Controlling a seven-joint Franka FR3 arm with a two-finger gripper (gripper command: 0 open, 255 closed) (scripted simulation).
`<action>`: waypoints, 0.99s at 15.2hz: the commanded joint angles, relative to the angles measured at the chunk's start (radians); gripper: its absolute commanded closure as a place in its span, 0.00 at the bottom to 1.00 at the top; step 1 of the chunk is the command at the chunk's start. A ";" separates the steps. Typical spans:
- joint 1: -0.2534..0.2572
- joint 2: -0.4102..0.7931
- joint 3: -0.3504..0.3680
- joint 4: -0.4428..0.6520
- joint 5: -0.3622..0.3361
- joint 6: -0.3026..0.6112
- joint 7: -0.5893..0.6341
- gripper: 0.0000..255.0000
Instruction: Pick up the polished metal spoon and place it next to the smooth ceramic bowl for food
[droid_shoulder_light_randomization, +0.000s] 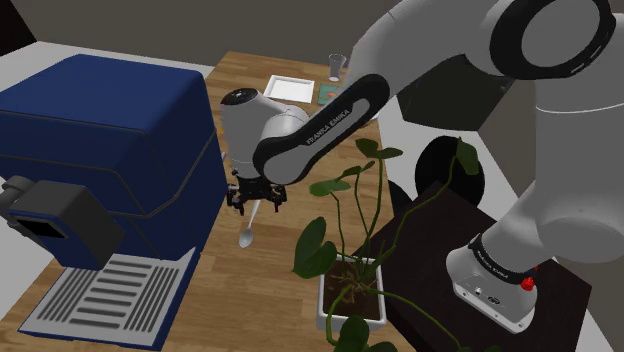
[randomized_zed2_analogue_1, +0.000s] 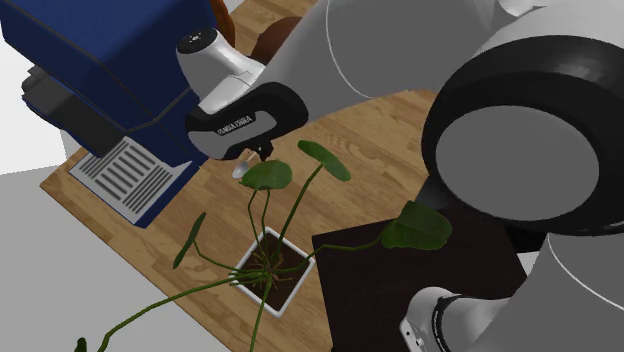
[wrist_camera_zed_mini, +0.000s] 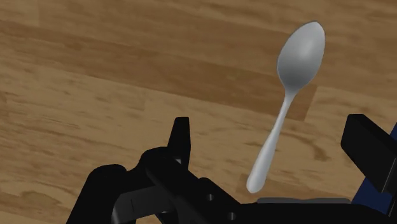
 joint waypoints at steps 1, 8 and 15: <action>0.036 0.079 -0.024 0.075 -0.015 -0.003 0.035 0.00; 0.106 0.253 -0.072 0.248 -0.035 -0.007 0.082 0.00; 0.117 0.295 -0.086 0.255 -0.049 0.029 0.089 0.00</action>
